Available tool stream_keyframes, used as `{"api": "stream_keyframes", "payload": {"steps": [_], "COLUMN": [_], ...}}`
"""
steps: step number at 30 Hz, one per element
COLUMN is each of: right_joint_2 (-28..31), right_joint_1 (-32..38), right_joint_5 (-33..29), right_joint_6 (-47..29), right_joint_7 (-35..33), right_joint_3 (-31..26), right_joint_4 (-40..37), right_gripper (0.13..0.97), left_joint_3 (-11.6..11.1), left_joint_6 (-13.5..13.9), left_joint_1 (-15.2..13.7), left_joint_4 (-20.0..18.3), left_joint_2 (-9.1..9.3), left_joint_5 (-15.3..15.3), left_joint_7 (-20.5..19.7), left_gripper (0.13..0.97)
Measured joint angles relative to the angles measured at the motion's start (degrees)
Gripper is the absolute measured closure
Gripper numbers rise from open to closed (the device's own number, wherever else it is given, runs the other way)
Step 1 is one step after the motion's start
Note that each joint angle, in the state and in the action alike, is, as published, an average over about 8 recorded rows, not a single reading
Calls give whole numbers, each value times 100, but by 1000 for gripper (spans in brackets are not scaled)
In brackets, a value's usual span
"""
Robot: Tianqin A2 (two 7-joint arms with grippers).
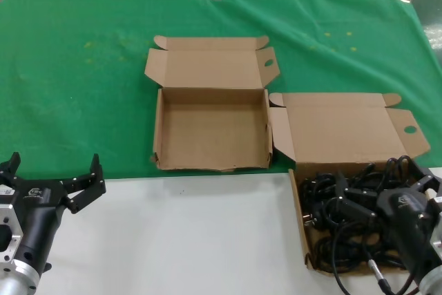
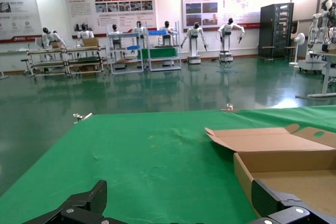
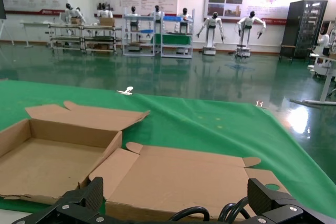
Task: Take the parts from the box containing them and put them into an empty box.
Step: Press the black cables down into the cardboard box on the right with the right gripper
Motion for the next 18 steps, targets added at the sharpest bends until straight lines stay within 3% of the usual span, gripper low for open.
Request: {"api": "stream_keyframes", "payload": {"steps": [14, 18], "right_joint_2": [2, 31], "right_joint_1": [1, 22], "right_joint_5": [3, 32], "right_joint_6": [5, 58], "right_joint_7": [2, 31], "right_joint_3": [-3, -30], "right_joint_4": [-1, -25], "right_gripper": [129, 129], "left_joint_3": [0, 0], "left_joint_6": [0, 0], "left_joint_1": [0, 0], "left_joint_4": [0, 0], "left_joint_2": [0, 0], "left_joint_5": [0, 0], "left_joint_7": [0, 0], "left_gripper": [143, 179]}}
